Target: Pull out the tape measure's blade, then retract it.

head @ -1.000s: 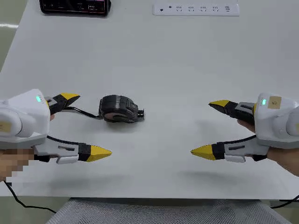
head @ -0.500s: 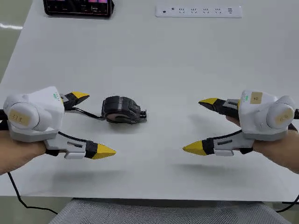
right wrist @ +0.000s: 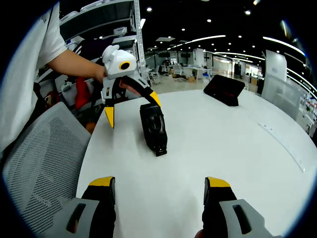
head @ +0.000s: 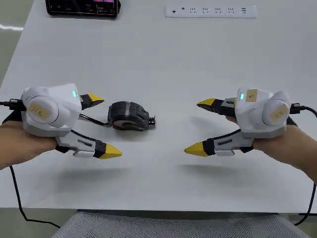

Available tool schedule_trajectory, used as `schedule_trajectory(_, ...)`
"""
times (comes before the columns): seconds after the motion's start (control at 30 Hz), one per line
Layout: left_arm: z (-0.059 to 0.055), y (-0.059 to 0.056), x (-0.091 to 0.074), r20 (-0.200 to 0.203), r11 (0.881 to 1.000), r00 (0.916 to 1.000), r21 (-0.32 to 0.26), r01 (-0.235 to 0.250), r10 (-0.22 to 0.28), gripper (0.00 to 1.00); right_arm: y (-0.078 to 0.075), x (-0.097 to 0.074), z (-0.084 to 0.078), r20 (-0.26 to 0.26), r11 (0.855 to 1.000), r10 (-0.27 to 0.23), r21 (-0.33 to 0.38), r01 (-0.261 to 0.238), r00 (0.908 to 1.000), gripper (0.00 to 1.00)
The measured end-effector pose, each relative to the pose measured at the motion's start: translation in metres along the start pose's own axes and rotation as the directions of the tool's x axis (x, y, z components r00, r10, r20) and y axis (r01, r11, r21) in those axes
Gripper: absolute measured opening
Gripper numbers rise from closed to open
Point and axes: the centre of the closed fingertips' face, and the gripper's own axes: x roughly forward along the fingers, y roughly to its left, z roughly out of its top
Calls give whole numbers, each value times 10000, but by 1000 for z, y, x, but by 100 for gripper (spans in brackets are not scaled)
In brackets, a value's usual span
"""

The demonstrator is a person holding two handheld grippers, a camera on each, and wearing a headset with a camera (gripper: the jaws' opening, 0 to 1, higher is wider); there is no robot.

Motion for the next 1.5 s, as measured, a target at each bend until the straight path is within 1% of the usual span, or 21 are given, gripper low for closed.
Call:
schedule_trajectory(0.07, 0, 2, 3, -114, 10000, 9999, 65, -7, 8, 77, 0, 2, 1, -27, 10000, 63, -48, -63, 10000, 71)
schedule_trajectory(0.13, -1, 3, 5, -273, 9998, 9996, 149, 103, -99, 74, -1, 3, 1, -52, 9999, 109, -85, -110, 9999, 71)
schedule_trajectory(0.2, -1, 5, 8, -337, 9996, 9994, 268, 125, -116, 69, -2, 4, 2, -82, 9998, 158, -116, -159, 9998, 71)
schedule_trajectory(0.27, -1, 6, 11, -372, 9995, 9990, 228, 237, -229, 66, -3, 4, 3, -84, 9997, 185, -173, -186, 9998, 71)
schedule_trajectory(0.43, 0, 8, 15, -502, 9989, 9983, 342, 321, -303, 63, -3, 6, 5, -91, 9994, 248, -244, -250, 9997, 71)
schedule_trajectory(0.67, -1, 10, 19, -692, 9974, 9964, 485, 533, -498, 54, -2, 11, 5, -129, 9989, 365, -276, -368, 9993, 70)
schedule_trajectory(0.73, -2, 11, 20, -750, 9971, 9957, 498, 575, -537, 53, -2, 13, 5, -135, 9988, 403, -275, -407, 9991, 70)
schedule_trajectory(0.83, -3, 12, 22, -849, 9971, 9946, 429, 635, -597, 48, -2, 16, 5, -162, 9985, 464, -283, -469, 9988, 70)
schedule_trajectory(1.03, -4, 13, 24, -992, 9959, 9929, 565, 712, -653, 44, -2, 20, 8, -160, 9978, 558, -338, -563, 9983, 70)
schedule_trajectory(1.1, -3, 16, 25, -1039, 9956, 9926, 615, 700, -634, 42, -2, 21, 8, -163, 9977, 579, -339, -584, 9982, 70)
schedule_trajectory(1.23, -1, 17, 25, -1034, 9953, 9926, 659, 710, -640, 39, -3, 23, 9, -155, 9976, 585, -362, -590, 9982, 69)
schedule_trajectory(1.5, -1, 18, 28, -1187, 9929, 9907, 898, 774, -665, 32, -4, 27, 8, -184, 9969, 650, -424, -657, 9977, 68)
